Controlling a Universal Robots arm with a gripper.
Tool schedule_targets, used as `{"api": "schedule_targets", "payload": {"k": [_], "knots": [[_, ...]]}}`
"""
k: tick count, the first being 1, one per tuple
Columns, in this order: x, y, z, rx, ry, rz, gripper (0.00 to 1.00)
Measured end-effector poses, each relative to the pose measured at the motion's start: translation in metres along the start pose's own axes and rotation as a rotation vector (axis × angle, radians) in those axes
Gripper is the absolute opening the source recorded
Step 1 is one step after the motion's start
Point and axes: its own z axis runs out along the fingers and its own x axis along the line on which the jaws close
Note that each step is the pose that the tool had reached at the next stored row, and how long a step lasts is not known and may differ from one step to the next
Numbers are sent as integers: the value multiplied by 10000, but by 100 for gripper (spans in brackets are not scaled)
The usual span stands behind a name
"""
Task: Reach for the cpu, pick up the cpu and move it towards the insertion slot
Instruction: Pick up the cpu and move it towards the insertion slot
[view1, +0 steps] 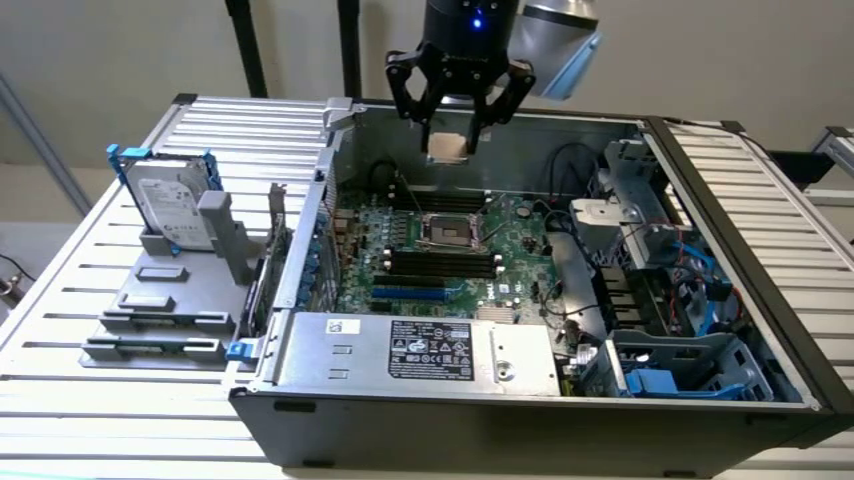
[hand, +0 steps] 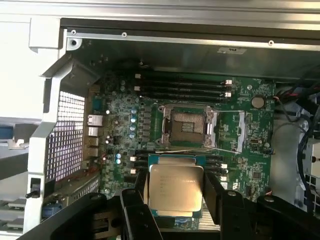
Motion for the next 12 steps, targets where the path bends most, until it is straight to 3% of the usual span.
{"api": "schedule_targets", "payload": {"k": [8,12], "knots": [[-26,157,61,119,-82,31,54],[-60,230,87,165,-93,46,54]]}}
